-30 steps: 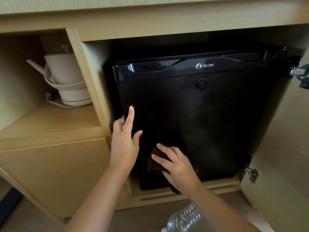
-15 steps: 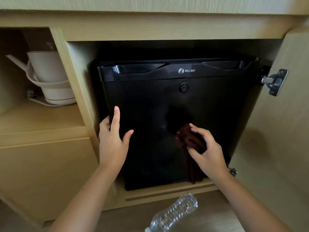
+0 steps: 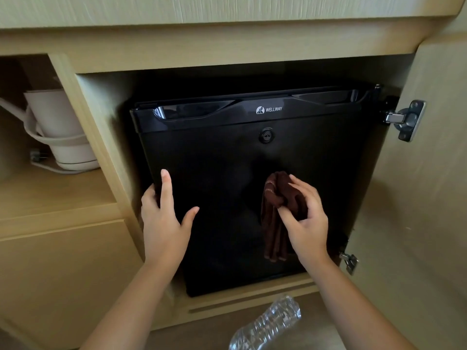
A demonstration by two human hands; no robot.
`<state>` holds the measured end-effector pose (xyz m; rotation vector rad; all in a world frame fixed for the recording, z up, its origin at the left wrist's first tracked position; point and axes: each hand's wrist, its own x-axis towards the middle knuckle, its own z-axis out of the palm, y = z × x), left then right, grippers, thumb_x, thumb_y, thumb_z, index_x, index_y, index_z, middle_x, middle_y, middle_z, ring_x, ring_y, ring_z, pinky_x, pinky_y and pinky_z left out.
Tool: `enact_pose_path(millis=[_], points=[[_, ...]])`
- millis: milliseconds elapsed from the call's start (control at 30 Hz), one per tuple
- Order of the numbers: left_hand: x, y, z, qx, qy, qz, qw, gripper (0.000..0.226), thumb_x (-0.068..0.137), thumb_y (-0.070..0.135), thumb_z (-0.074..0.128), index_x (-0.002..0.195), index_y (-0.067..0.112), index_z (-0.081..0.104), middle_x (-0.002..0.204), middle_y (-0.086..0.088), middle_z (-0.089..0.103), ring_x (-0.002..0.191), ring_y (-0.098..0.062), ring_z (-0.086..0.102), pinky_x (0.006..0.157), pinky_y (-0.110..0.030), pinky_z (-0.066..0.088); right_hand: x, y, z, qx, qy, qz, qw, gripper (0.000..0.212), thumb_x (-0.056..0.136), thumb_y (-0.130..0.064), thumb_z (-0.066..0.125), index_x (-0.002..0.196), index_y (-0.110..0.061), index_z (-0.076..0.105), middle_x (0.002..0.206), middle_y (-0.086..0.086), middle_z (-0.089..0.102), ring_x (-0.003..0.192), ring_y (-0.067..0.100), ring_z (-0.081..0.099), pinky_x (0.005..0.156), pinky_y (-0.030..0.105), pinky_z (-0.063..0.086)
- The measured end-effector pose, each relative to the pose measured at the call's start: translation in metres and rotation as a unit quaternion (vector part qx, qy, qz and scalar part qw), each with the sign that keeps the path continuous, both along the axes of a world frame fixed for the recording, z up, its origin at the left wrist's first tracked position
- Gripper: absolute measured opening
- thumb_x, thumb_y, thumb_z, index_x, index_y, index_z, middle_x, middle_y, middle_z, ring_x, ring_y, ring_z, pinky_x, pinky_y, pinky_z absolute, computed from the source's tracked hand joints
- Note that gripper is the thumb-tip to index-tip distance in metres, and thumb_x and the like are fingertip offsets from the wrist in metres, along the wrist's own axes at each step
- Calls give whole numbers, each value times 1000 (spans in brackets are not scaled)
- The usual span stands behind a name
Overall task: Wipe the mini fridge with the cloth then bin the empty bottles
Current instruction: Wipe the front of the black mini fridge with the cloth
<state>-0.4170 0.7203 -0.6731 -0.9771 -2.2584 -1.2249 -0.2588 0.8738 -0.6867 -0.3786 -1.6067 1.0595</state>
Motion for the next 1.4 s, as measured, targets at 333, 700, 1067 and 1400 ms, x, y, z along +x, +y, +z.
enact_pose_path(millis=[333, 700, 1067, 1400], points=[[3, 9, -3, 5, 0, 30, 1000, 91, 83, 27, 64, 139, 39, -7, 147, -18, 16, 134, -31, 20, 101, -43, 31, 1, 5, -6, -32, 9, -116, 993, 46, 84, -8, 62, 118, -32, 45, 113, -21, 48, 106, -13, 46, 90, 3, 35], [2, 8, -4, 6, 5, 26, 1000, 92, 83, 28, 64, 137, 40, -10, 147, -19, 16, 135, -30, 19, 101, -43, 32, -4, 10, -15, 151, -89, -184, 967, 30, 87, -11, 47, 114, -9, 61, 123, 8, 38, 108, 0, 37, 95, 1, 28], [3, 9, -4, -4, 6, 30, 1000, 93, 83, 30, 63, 137, 39, -13, 147, -21, 14, 135, -32, 17, 101, -44, 32, -15, 4, -18, 155, -156, -169, 961, 41, 85, -30, 37, 116, -10, 55, 123, 10, 33, 101, 16, 44, 88, 3, 30], [5, 6, -1, -9, -12, 20, 1000, 93, 83, 29, 64, 140, 37, -9, 148, -19, 13, 136, -29, 15, 103, -42, 29, -18, 1, -27, 224, -175, -178, 942, 42, 76, -10, 71, 112, -19, 52, 122, 6, 31, 103, 26, 51, 88, 22, 43]])
